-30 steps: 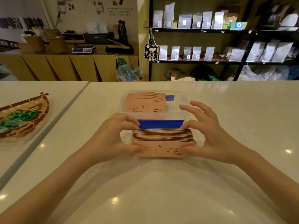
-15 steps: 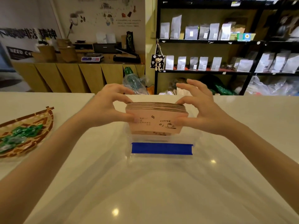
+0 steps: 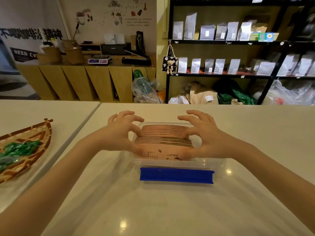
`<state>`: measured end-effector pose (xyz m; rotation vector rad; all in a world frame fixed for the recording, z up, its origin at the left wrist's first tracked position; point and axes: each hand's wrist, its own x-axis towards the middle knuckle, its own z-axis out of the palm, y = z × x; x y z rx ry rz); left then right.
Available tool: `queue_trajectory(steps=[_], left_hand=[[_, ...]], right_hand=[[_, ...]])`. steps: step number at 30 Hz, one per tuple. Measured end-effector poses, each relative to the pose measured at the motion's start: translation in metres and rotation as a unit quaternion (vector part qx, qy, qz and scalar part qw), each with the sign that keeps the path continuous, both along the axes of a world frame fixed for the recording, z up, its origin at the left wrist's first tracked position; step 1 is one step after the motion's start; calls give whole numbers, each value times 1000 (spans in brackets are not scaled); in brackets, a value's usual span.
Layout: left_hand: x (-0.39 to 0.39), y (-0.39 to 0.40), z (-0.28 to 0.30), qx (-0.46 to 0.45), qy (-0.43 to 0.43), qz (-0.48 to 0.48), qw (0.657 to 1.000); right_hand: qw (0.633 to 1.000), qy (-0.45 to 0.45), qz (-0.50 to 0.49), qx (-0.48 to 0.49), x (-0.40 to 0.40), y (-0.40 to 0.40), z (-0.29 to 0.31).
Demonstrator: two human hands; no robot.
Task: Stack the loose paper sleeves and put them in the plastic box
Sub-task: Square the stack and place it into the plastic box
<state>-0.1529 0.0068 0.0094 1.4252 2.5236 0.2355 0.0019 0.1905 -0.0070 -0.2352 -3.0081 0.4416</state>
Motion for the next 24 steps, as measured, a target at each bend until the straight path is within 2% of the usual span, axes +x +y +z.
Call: queue_trajectory(steps=[7, 24], left_hand=[[1, 3, -6, -20, 32, -6, 999], [14, -2, -5, 26, 75, 18, 997]], right_hand=[[1000, -4, 13, 4, 2, 2, -4], [999, 31, 20, -27, 3, -2, -8]])
